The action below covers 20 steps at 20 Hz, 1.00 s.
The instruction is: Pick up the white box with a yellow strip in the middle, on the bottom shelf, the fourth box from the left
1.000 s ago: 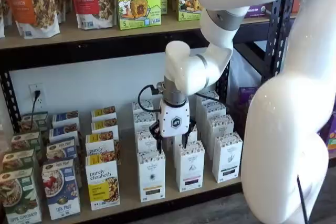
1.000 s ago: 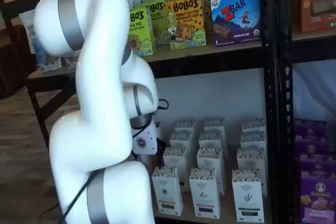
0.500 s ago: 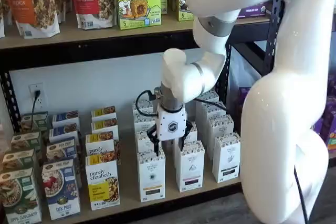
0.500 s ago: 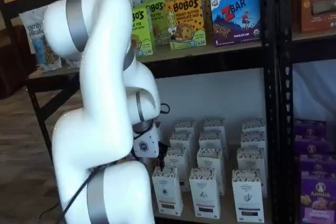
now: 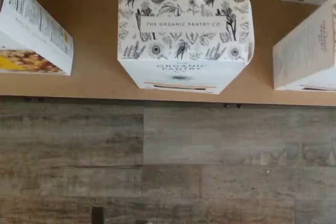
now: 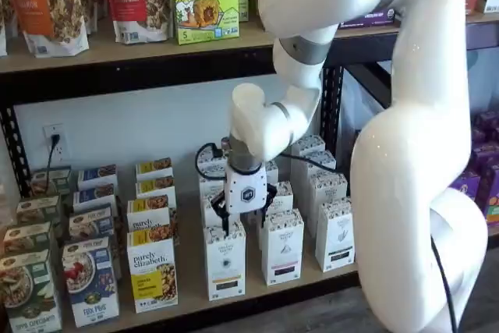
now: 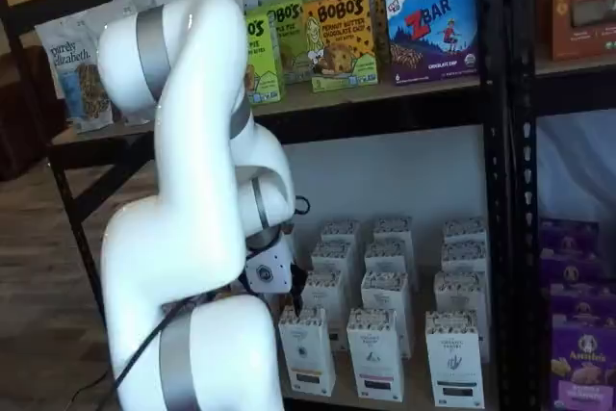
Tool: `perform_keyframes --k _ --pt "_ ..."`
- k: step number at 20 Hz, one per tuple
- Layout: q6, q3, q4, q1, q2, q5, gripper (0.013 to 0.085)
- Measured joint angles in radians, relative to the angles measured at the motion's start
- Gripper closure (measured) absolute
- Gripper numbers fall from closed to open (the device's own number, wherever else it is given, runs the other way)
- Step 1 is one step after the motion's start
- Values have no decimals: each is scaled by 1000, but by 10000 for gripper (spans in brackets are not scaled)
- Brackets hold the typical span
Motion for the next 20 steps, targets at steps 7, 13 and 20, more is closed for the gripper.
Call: perform_keyframes --k 7,13,20 --pt "42 -70 -48 -4 81 -1 130" --pt "33 -112 -59 -24 135 -20 130" --pt "36 -181 -68 -29 198 -28 130"
